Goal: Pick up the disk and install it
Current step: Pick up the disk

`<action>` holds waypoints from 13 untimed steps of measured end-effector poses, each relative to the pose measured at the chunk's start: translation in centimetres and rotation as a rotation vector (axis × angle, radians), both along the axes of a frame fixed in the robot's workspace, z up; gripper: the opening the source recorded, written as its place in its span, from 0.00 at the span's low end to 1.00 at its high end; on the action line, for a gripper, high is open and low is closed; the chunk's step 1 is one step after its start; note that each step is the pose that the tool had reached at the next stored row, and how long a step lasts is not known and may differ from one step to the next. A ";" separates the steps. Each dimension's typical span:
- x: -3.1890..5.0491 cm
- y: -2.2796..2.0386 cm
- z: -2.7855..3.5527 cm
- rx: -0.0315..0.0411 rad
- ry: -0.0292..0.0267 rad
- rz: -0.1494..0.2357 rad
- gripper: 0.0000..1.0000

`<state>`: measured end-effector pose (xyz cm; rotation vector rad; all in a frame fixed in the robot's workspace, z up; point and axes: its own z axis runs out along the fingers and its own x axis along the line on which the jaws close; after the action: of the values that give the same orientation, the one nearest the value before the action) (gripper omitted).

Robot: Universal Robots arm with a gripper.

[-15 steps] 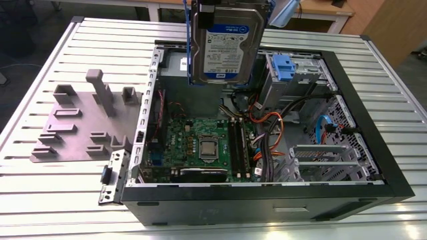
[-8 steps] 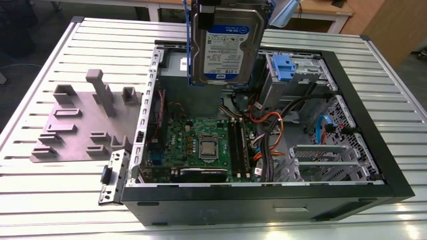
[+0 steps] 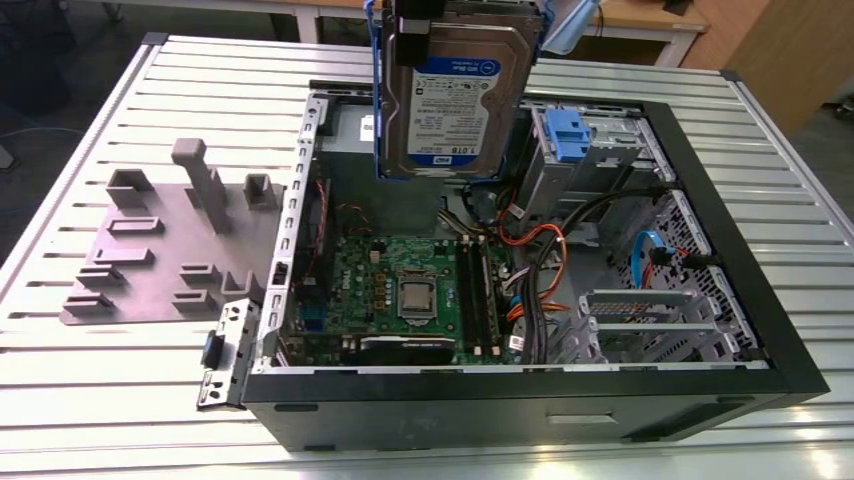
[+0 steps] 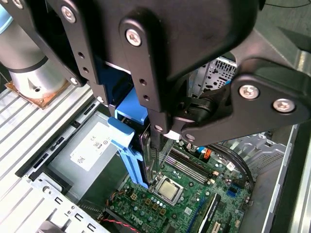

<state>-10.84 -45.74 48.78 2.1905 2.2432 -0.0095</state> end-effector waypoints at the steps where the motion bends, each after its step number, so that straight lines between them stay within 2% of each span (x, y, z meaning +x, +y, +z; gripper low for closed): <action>1: 0.00 0.00 0.00 -0.0001 0.0000 0.000 0.36; 6: 0.00 -0.01 0.00 -0.0001 0.0000 0.000 0.36; 8: 0.01 -0.18 -0.01 -0.0001 0.0000 0.000 0.36; 13: 0.01 -1.65 -0.20 -0.0001 -0.0001 0.000 0.36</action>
<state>-10.84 -47.39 48.57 2.1903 2.2432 -0.0096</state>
